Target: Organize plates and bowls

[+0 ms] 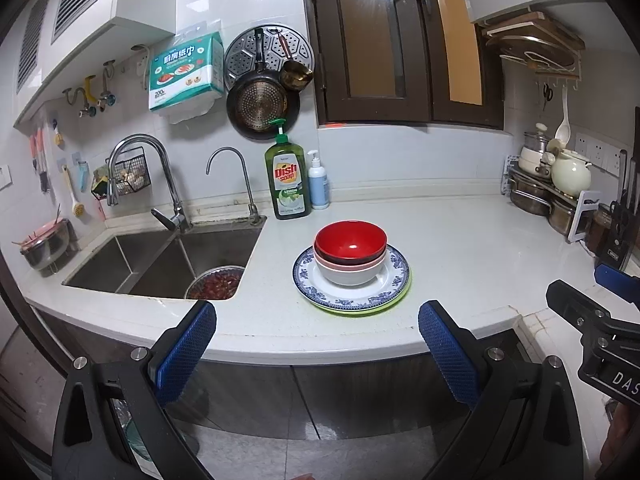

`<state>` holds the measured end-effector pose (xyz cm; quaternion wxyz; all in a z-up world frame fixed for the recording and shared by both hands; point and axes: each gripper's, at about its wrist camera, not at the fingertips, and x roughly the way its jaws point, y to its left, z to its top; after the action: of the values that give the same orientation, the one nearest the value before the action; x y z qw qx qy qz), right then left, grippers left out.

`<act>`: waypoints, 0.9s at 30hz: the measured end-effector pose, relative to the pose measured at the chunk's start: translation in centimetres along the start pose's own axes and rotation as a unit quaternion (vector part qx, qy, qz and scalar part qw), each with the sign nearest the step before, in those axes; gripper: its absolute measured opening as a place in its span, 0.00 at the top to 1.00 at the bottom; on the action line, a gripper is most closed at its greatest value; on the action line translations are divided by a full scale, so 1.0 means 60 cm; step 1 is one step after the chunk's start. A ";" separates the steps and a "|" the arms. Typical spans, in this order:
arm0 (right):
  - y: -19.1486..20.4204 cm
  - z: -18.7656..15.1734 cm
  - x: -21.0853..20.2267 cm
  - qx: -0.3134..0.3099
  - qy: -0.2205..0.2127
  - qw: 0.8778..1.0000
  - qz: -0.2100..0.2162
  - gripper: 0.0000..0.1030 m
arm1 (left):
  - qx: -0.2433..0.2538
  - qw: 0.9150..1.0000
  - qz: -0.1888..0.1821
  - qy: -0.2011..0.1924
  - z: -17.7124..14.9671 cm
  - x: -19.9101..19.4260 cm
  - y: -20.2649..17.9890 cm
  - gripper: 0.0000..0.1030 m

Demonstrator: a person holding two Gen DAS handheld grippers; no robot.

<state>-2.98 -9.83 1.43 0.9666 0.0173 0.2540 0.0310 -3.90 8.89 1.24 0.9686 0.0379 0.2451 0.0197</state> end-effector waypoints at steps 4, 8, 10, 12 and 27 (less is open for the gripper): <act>-0.001 -0.001 -0.005 0.003 -0.001 1.000 -0.001 0.16 | 0.003 1.000 -0.001 -0.002 0.000 -0.003 0.001 0.00; -0.001 -0.001 -0.008 0.004 0.000 1.000 -0.002 0.16 | 0.004 1.000 -0.002 -0.001 0.000 -0.004 0.003 0.00; -0.001 -0.002 -0.008 0.003 0.000 1.000 -0.002 0.16 | 0.004 1.000 -0.001 -0.003 0.000 -0.005 0.004 0.00; -0.001 -0.002 -0.008 0.004 -0.001 1.000 -0.001 0.16 | 0.005 1.000 0.001 -0.003 -0.001 -0.007 0.004 0.00; 0.001 -0.002 -0.011 0.004 0.001 1.000 0.005 0.16 | 0.000 1.000 0.005 0.001 -0.002 -0.014 0.004 0.00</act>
<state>-3.59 -9.81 1.67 0.9661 0.0225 0.2547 0.0343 -4.67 9.11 1.55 0.9681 0.0390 0.2461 0.0246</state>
